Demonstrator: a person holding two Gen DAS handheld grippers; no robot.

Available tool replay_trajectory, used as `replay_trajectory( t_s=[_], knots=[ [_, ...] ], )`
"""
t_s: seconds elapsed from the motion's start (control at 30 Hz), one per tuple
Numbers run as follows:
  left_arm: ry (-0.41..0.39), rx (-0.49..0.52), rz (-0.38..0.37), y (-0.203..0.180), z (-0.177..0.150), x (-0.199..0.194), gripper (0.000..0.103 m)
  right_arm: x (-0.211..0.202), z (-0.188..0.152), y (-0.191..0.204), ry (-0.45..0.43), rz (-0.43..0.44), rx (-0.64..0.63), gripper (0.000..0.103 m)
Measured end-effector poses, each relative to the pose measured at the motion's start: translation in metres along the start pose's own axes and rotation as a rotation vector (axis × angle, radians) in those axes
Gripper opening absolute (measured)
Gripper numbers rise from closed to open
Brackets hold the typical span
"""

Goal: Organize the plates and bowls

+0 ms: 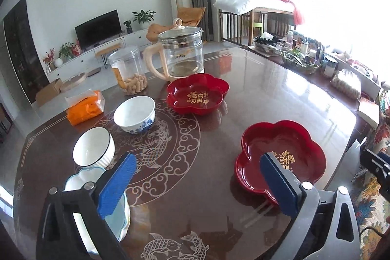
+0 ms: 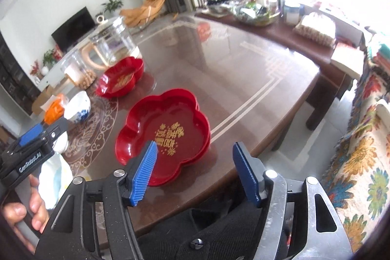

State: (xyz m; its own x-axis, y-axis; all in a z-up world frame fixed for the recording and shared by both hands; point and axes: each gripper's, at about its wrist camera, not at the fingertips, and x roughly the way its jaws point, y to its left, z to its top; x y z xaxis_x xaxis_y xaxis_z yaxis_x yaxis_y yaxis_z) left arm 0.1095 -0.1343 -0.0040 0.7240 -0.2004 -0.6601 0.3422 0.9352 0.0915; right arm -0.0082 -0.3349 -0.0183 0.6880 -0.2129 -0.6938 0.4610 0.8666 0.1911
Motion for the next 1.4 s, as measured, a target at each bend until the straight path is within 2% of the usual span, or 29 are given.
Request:
replay_trajectory(
  t_s=[0.07,0.1,0.17,0.27,0.37,0.47,0.57,0.7,0.8,0.87,1.03,1.1,1.13,1.23,1.33,1.4],
  knots=[
    [0.009,0.016,0.018,0.003,-0.017,-0.006,0.101,-0.017,-0.008,0.001,-0.087,-0.027,-0.002,0.073],
    [0.021,0.018,0.022,0.004,-0.025,-0.007,0.101,-0.021,-0.012,-0.002,-0.120,-0.040,0.001,0.078],
    [0.062,0.017,0.008,0.008,-0.040,-0.005,0.101,-0.015,-0.011,-0.009,-0.152,-0.061,0.002,0.081],
    [0.114,-0.015,-0.016,0.017,-0.053,-0.002,0.101,0.032,0.004,-0.025,-0.041,-0.085,-0.026,0.081],
    [0.120,-0.056,-0.033,0.024,-0.061,-0.004,0.101,0.075,0.016,-0.039,0.064,-0.094,-0.021,0.081],
    [0.119,-0.061,-0.032,0.026,-0.063,-0.006,0.101,0.093,0.021,-0.041,0.093,-0.104,-0.034,0.080],
    [0.123,-0.059,-0.031,0.027,-0.064,-0.005,0.101,0.115,0.016,-0.034,0.181,-0.142,-0.072,0.080],
    [0.126,-0.060,-0.031,0.028,-0.065,-0.005,0.101,0.114,0.010,-0.032,0.191,-0.146,-0.076,0.080],
    [0.135,-0.071,-0.035,0.030,-0.066,-0.002,0.101,0.093,0.017,-0.030,0.120,-0.138,-0.060,0.080],
    [0.148,-0.082,-0.042,0.029,-0.067,0.001,0.101,0.090,0.023,-0.028,0.105,-0.152,-0.073,0.080],
    [0.149,-0.082,-0.053,0.029,-0.068,-0.001,0.101,0.124,0.012,-0.025,0.244,-0.161,-0.131,0.080],
    [0.141,-0.077,-0.043,0.031,-0.067,-0.004,0.101,0.124,0.013,-0.028,0.248,-0.157,-0.117,0.080],
    [0.139,-0.079,-0.041,0.032,-0.067,-0.004,0.101,0.120,0.014,-0.029,0.243,-0.154,-0.105,0.080],
    [0.141,-0.114,-0.053,0.038,-0.068,-0.003,0.101,0.086,0.025,-0.029,0.132,-0.105,-0.054,0.080],
    [0.166,-0.166,-0.091,0.045,-0.068,0.002,0.101,0.048,0.036,-0.017,0.030,-0.087,-0.069,0.080],
    [0.183,-0.174,-0.100,0.047,-0.067,0.005,0.101,0.031,0.041,-0.006,0.018,-0.092,-0.097,0.081]
  ],
)
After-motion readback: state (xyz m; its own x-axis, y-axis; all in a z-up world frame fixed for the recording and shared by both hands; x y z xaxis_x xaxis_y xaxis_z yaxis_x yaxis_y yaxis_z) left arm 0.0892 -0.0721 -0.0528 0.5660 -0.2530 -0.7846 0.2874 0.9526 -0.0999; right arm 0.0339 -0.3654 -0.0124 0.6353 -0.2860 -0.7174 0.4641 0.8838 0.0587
